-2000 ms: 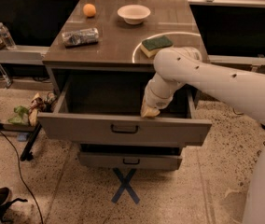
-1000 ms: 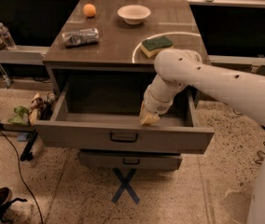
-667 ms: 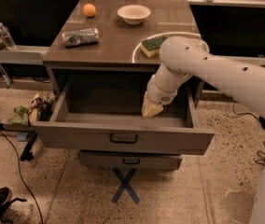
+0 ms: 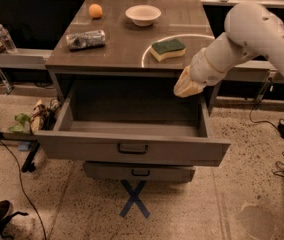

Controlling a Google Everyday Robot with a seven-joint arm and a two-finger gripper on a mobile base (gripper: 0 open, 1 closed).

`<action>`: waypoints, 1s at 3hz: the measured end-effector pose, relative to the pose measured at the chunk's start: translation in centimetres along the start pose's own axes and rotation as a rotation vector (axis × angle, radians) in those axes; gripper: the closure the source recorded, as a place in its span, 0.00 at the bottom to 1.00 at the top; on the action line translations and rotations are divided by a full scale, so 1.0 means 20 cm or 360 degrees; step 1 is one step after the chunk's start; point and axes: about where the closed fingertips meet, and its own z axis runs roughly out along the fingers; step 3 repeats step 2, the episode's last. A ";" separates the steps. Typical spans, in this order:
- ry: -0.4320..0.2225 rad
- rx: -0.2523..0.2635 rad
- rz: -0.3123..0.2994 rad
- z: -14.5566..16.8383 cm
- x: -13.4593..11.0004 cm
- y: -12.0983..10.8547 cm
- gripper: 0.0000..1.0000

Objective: Open top drawer

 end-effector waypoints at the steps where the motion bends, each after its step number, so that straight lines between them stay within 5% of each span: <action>1: -0.0261 0.0070 0.0084 -0.22 0.05 -0.07 1.00; 2: -0.0333 0.0134 0.0074 -0.31 -0.02 -0.14 0.82; 3: -0.0333 0.0134 0.0074 -0.31 -0.02 -0.14 0.82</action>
Offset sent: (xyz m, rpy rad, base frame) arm 0.0043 -0.0250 0.0298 0.1477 -0.0043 -0.0174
